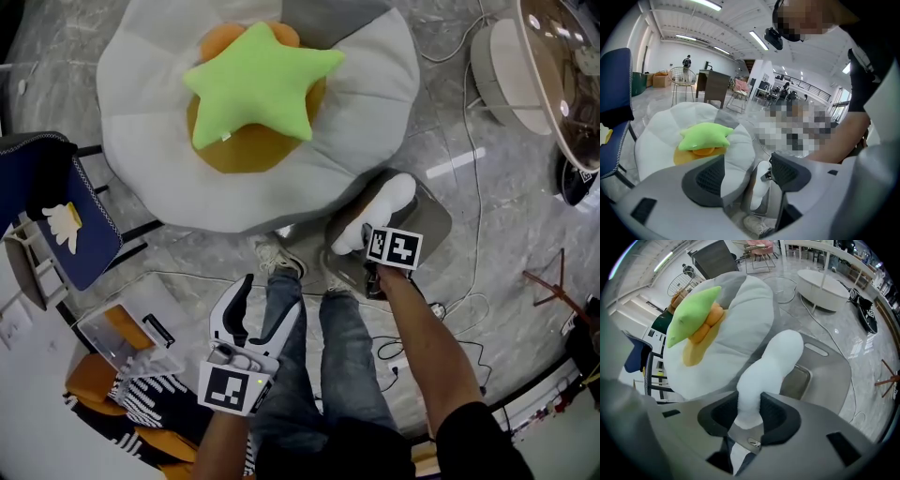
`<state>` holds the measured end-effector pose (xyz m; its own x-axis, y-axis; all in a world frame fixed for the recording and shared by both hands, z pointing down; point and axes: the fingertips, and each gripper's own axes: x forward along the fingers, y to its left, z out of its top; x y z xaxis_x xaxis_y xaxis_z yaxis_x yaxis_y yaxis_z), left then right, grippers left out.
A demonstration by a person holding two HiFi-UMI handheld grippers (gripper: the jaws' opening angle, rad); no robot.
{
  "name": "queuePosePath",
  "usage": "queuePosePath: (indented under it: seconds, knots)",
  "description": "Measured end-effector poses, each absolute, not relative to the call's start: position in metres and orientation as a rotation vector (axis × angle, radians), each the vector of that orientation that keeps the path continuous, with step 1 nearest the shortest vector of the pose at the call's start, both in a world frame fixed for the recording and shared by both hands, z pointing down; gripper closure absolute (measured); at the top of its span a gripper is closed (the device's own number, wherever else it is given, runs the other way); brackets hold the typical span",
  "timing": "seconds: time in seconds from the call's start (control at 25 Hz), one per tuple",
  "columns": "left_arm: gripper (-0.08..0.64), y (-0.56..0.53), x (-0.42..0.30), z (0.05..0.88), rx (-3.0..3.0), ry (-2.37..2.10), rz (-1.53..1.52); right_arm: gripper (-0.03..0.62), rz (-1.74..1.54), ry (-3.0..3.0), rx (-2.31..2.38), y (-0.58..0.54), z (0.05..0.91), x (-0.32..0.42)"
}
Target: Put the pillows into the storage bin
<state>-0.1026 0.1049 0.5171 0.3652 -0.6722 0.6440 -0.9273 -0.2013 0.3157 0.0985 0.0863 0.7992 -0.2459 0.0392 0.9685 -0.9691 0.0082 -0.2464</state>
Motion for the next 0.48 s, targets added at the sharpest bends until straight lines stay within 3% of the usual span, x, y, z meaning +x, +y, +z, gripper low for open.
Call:
queuePosePath:
  seconds: [0.12,0.28,0.48]
  knots:
    - [0.23,0.108,-0.108,0.519,1.944,-1.396,0.483,0.42,1.365,-1.408,1.015,0.082,0.801,0.092]
    - [0.23,0.109,-0.11,0.521,1.943,-1.398,0.487,0.3,1.285,-1.455,0.967,0.084,0.798,0.087]
    - [0.23,0.107,-0.109,0.518,1.947,-1.404,0.469,0.288,1.256,-1.452,1.013,0.084,0.788,0.099]
